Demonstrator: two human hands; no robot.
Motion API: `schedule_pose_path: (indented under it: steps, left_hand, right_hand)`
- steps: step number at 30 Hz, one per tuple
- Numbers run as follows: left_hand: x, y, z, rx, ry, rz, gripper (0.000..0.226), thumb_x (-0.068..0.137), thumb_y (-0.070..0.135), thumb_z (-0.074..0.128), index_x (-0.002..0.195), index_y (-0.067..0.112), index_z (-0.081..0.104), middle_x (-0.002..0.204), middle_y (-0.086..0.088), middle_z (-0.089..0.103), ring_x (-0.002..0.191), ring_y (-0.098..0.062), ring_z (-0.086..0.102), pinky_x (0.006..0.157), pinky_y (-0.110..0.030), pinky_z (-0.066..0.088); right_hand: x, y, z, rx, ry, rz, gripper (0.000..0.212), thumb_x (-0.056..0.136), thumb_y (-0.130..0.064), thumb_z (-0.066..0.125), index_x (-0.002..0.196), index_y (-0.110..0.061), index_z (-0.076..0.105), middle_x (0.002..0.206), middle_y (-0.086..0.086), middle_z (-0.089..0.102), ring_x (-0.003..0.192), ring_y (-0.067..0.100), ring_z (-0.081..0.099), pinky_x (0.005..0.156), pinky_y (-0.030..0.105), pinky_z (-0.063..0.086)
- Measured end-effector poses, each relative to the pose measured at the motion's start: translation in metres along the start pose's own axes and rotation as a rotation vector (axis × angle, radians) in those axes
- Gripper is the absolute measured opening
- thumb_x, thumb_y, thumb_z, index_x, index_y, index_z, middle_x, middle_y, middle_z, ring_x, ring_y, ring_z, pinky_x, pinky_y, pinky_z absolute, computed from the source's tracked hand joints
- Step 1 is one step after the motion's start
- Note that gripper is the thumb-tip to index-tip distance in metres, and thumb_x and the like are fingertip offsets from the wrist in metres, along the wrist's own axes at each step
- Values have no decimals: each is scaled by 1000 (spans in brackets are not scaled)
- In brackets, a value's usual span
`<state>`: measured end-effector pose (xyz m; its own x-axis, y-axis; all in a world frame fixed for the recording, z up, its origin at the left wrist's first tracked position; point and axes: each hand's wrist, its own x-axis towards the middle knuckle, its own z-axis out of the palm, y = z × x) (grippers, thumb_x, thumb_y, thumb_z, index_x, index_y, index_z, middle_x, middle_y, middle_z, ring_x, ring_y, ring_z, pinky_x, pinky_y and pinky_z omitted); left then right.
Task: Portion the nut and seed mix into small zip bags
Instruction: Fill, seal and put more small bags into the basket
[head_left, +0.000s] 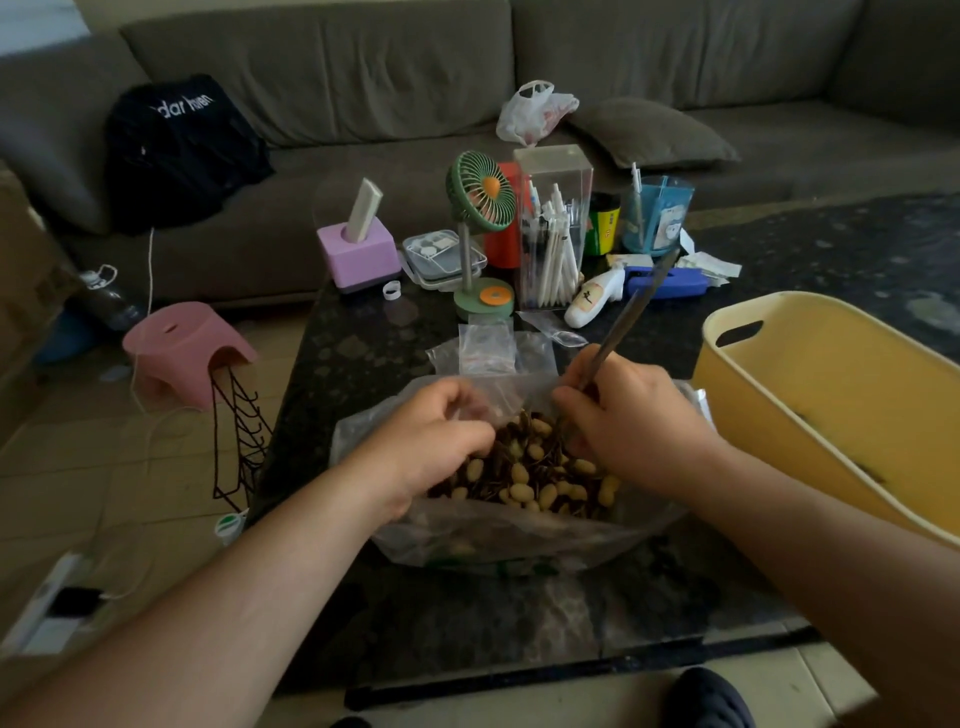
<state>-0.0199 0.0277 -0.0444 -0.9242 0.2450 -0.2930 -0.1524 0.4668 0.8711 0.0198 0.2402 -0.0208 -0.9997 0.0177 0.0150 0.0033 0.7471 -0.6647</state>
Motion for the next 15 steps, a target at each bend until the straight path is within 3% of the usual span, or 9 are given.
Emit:
schedule_pose_path:
  steps: [4, 6, 9, 12, 15]
  left_hand:
    - [-1, -5, -8, 255, -74, 4, 54, 92, 22, 72, 139, 42, 53, 124, 15, 63, 108, -3, 62, 92, -31, 55]
    - [-2, -10, -10, 484, -119, 41, 59, 89, 31, 75, 141, 45, 50, 124, 17, 63, 107, -1, 61, 95, -30, 56]
    - [-6, -13, -6, 690, -81, 146, 74, 84, 44, 80, 149, 42, 46, 141, 13, 57, 127, -9, 54, 105, -26, 44]
    - [-4, -12, 3, 805, -11, 205, 88, 77, 69, 75, 155, 42, 44, 153, 6, 51, 142, -19, 45, 115, -36, 40]
    - [-2, -8, 4, 752, 50, 250, 80, 74, 67, 82, 145, 39, 57, 142, 9, 62, 129, -13, 57, 109, -35, 49]
  right_hand:
    - [-5, -8, -9, 195, -91, 119, 4, 105, -30, 58, 105, -26, 58, 95, 3, 72, 66, 7, 76, 55, 20, 58]
    - [-5, -9, -11, 212, -111, 144, 4, 105, -30, 58, 106, -26, 58, 97, 3, 71, 66, 8, 76, 55, 20, 58]
    - [-4, -10, -11, 228, -128, 170, 4, 105, -29, 58, 106, -26, 58, 96, 3, 72, 66, 9, 77, 55, 19, 58]
    - [-5, -13, -10, 248, -137, 175, 4, 105, -29, 57, 106, -25, 58, 95, 4, 72, 66, 10, 77, 54, 19, 58]
    - [-6, -14, -10, 228, -114, 159, 4, 106, -28, 57, 105, -25, 58, 94, 4, 72, 65, 11, 77, 55, 21, 60]
